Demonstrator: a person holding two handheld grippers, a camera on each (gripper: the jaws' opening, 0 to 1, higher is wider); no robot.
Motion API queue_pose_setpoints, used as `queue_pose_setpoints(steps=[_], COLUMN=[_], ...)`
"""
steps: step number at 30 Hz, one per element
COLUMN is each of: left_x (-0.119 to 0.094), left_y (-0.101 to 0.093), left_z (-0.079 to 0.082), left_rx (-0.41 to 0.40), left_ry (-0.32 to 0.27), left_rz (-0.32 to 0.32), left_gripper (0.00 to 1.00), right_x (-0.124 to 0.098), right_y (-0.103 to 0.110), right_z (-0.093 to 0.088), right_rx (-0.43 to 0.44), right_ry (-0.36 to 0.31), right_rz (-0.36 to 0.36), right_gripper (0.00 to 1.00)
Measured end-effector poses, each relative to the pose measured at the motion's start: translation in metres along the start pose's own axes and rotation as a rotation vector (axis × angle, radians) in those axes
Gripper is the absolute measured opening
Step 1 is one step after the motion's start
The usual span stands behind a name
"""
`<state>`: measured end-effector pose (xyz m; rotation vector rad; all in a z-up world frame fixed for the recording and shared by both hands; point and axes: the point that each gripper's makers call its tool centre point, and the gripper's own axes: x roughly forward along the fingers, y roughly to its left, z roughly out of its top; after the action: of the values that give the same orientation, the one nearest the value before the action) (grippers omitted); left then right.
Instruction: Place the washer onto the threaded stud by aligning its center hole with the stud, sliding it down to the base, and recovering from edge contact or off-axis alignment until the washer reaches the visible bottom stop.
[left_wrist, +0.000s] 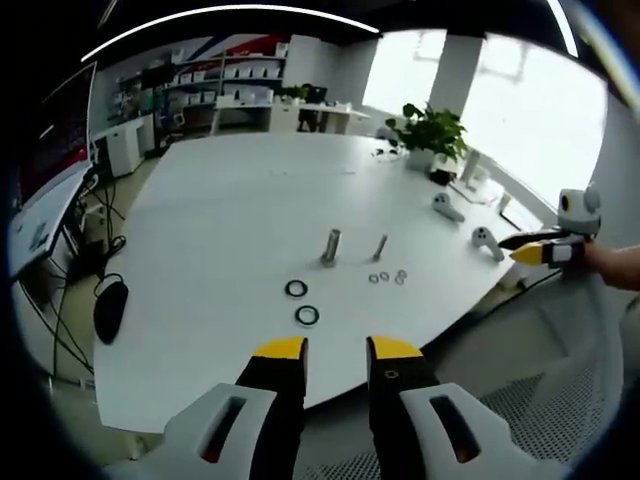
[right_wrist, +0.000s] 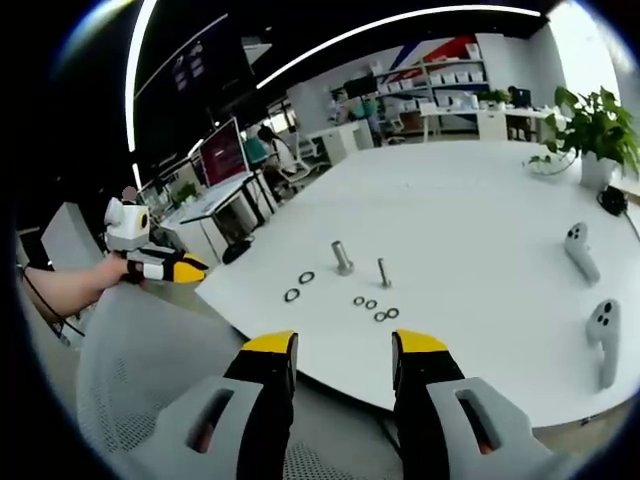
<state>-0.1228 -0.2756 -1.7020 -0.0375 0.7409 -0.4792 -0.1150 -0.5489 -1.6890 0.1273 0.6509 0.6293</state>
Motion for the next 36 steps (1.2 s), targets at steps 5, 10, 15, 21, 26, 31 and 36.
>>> queue_pose_setpoints(steps=[5,10,15,21,26,31,36], left_x=[-0.0001,0.0002,-0.0001,0.002,0.0014,0.0014,0.0017], left_y=[0.0,-0.0012,0.0013,-0.0038,-0.0037,-0.0041,-0.0043], left_z=[0.0004,-0.0005,0.0008,-0.0062,-0.0054,-0.0052,-0.0055], left_rx=[-0.002,0.002,-0.01,0.001,0.002,0.005,0.005], left_ry=[-0.001,0.004,-0.002,0.036,0.032,0.032,0.032], left_rz=[0.0,-0.004,0.006,-0.011,-0.013,-0.015,-0.017], left_gripper=[0.21,0.21,0.21,0.22,0.22,0.22,0.22], right_x=[-0.0009,-0.0009,-0.0005,-0.0024,-0.0032,-0.0027,-0.0025], right_y=[-0.0027,-0.0019,-0.0021,-0.0048,-0.0058,-0.0049,-0.0047], right_z=[0.0012,0.0017,0.002,0.0008,0.0014,0.0012,0.0006], right_rx=[0.006,-0.006,-0.006,0.014,0.027,0.025,0.026], right_ry=[-0.009,-0.009,-0.01,-0.016,-0.023,-0.019,-0.016], right_rz=[-0.013,-0.011,-0.008,-0.021,-0.024,-0.02,-0.019], right_gripper=[0.4,0.39,0.39,0.39,0.4,0.4,0.4])
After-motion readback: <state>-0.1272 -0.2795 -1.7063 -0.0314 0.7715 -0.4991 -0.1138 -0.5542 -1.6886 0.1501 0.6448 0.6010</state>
